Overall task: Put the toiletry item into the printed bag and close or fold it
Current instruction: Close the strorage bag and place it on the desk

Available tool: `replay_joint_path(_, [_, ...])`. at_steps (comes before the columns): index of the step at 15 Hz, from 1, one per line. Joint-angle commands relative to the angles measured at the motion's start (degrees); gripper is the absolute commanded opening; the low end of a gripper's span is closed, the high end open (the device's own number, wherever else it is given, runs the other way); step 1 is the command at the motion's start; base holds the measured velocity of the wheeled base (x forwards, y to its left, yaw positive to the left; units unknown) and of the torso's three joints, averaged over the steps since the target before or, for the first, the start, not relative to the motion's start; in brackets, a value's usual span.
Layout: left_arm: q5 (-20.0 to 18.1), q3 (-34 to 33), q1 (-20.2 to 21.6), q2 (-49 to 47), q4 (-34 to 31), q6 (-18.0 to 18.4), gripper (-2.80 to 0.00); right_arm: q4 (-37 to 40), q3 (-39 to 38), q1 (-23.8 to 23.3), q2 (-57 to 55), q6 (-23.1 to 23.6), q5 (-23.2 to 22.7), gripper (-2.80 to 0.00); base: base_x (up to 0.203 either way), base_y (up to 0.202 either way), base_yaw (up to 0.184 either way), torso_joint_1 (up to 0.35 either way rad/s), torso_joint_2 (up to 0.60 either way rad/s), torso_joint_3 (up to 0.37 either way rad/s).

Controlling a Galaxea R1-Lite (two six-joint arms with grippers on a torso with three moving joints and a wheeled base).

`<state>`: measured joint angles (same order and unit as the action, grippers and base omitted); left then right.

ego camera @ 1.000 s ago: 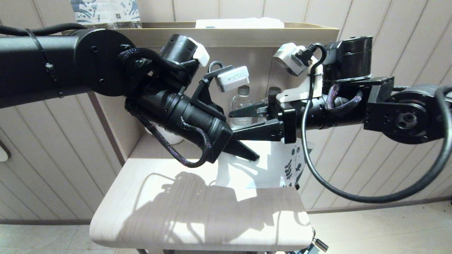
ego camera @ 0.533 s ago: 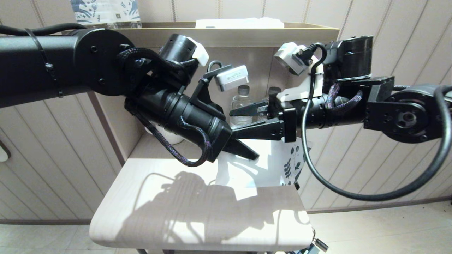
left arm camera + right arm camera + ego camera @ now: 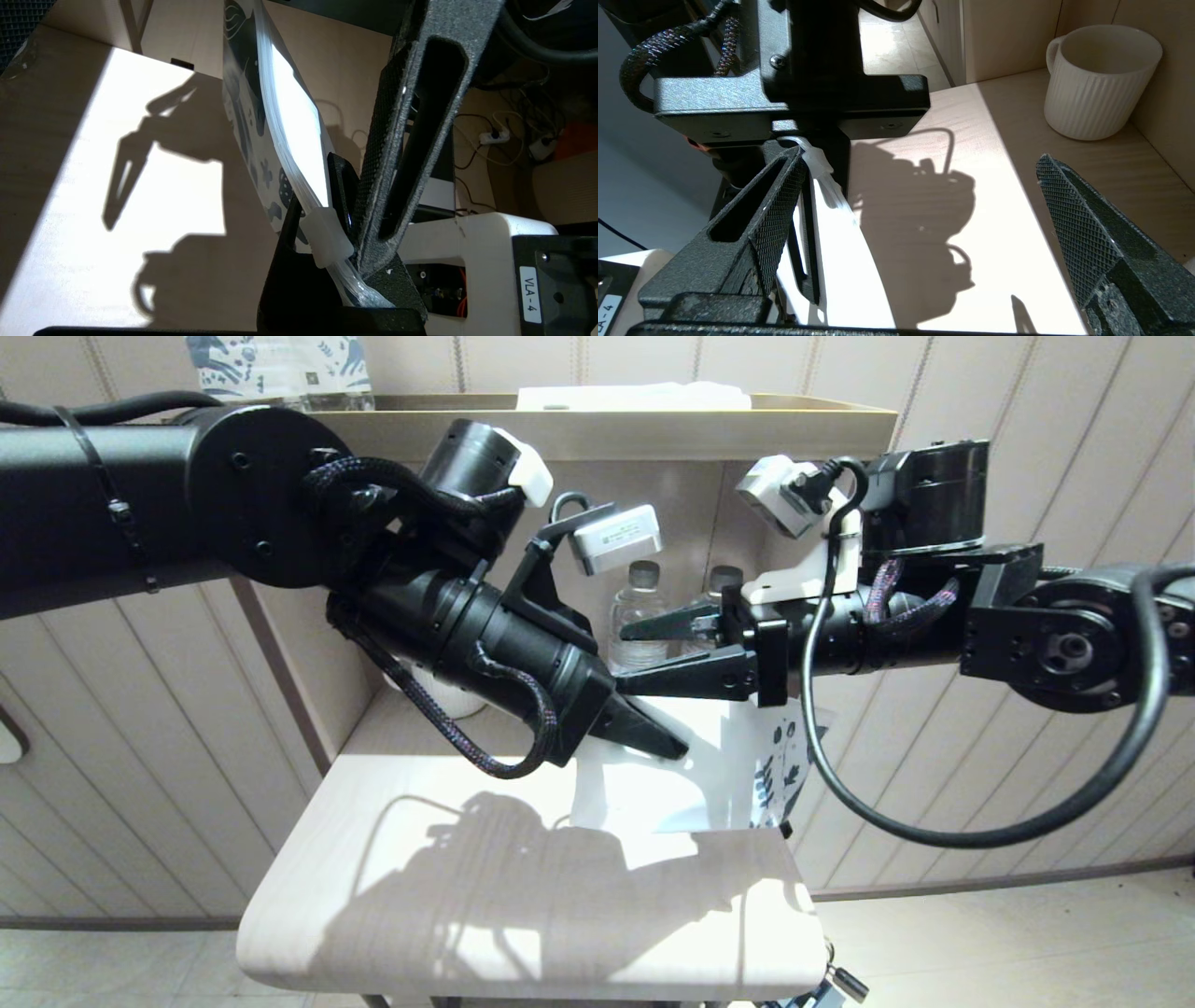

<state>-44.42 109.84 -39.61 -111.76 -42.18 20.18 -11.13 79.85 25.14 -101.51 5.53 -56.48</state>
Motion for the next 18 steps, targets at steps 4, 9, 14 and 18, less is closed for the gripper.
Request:
replay_joint_path(4, [-0.5, -0.1, 0.1, 0.0, -0.4, 0.1, -2.8, 0.0, -0.6, 0.4, 0.2, -0.1, -0.6, 0.0, 0.0, 0.0, 0.0, 0.0, 0.0, 0.0])
replay_joint_path(9, [-0.8, -0.1, 0.1, 0.1, -0.4, 0.1, -2.8, 0.2, -0.5, 0.5, 0.6, -2.9, -2.8, 0.0, 0.0, 0.0, 0.0, 0.0, 0.0, 0.0])
replay_joint_path(14, [-0.8, -0.1, 0.1, 0.1, -0.4, 0.1, -2.8, 0.1, 0.0, 0.5, 0.7, -6.0, -6.7, 0.0, 0.0, 0.0, 0.0, 0.0, 0.0, 0.0])
replay_joint_path(18, [-0.8, -0.1, 0.5, 0.1, -0.4, 0.1, -2.8, 0.0, -0.4, 0.5, 0.5, -5.9, -6.8, 0.0, 0.0, 0.0, 0.0, 0.0, 0.0, 0.0])
